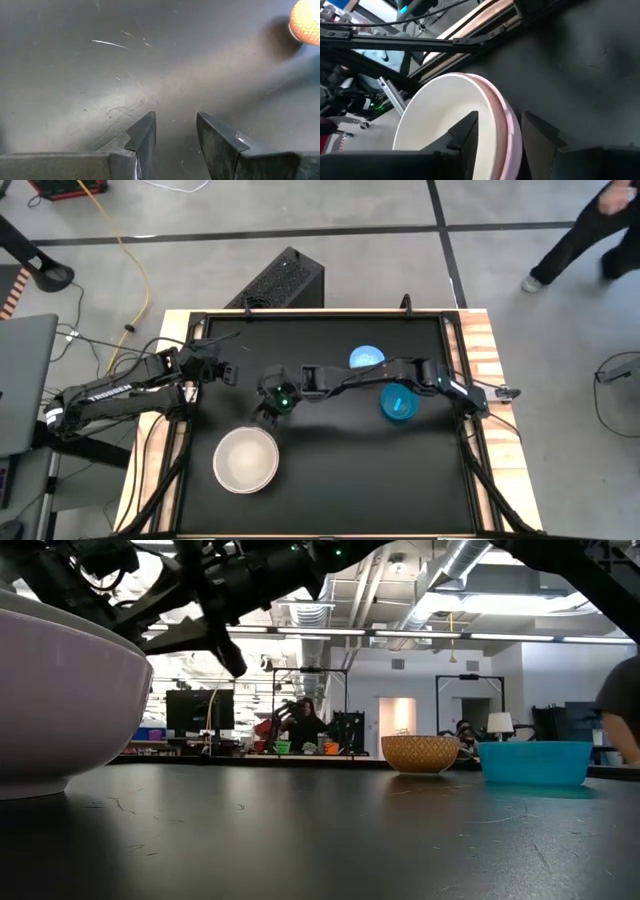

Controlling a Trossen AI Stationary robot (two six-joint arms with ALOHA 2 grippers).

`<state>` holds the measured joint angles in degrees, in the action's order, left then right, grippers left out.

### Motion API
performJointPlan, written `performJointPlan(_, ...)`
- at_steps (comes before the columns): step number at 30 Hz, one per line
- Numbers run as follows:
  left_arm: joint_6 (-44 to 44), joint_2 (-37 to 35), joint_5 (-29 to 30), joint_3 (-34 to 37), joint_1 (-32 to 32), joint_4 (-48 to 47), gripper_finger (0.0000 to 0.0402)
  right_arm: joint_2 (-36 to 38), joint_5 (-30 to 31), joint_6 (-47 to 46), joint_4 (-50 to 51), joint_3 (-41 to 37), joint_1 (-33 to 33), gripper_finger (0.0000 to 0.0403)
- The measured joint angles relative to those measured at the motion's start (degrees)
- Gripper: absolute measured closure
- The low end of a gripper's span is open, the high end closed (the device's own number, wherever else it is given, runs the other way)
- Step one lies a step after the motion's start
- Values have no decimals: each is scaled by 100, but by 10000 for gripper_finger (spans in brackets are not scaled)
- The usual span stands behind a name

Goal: Nest bowls inside each other
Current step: Stack the blue patterned bowl on top of the white bowl

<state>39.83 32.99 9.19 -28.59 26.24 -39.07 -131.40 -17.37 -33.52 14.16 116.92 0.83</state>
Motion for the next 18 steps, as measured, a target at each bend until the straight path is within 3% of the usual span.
performJointPlan(6, -20, 0, -19, -1, -1, 0, 272, 258, -699, 53, 224, 0, -152, 248)
performJointPlan(10, -20, 0, -21, 0, 0, 0, 272, 427, -1451, 379, 1220, 0, -237, 254)
performJointPlan(14, -20, 0, 5, 0, -1, 0, 272, 754, -1139, 1089, 2981, -7, -338, 261)
performJointPlan(18, -21, 0, 60, -1, 2, 0, 272, 1124, -38, 1908, 4697, -4, -497, 267)
